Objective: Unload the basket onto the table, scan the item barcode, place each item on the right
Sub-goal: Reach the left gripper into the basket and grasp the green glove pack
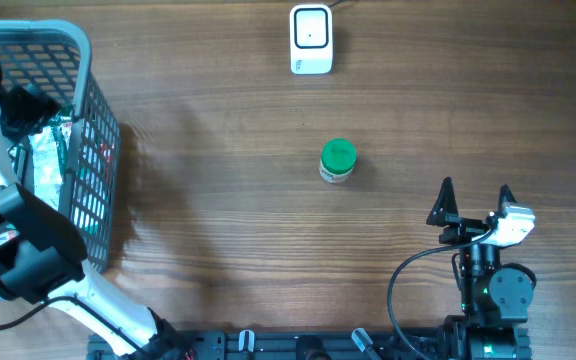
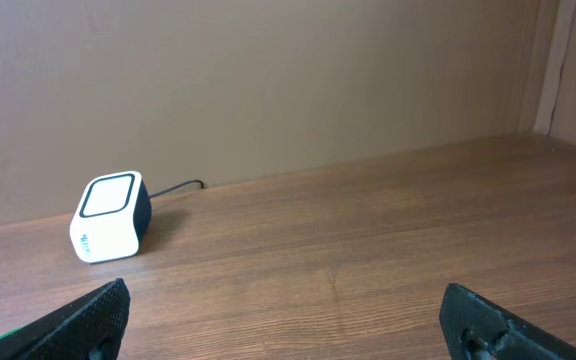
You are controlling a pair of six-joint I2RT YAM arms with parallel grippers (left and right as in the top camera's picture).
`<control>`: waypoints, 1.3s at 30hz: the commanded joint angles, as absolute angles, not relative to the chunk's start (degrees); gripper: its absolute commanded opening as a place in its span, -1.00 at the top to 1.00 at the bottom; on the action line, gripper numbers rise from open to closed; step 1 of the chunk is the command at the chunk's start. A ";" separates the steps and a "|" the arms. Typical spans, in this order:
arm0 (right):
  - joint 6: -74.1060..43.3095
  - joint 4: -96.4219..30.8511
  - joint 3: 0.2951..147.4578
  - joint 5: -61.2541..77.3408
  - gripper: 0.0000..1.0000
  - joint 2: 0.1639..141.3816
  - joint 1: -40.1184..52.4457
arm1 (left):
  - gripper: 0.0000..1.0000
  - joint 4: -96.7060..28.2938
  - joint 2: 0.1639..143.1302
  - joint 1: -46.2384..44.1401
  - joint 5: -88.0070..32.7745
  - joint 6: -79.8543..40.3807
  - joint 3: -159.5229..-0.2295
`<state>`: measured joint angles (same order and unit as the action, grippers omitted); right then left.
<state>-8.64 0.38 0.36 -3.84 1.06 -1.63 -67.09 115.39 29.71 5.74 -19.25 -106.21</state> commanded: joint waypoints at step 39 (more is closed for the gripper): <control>-7.66 0.60 0.30 -2.94 -0.99 0.80 -1.76 | -1.00 -51.57 126.48 24.58 12.08 -10.63 -83.74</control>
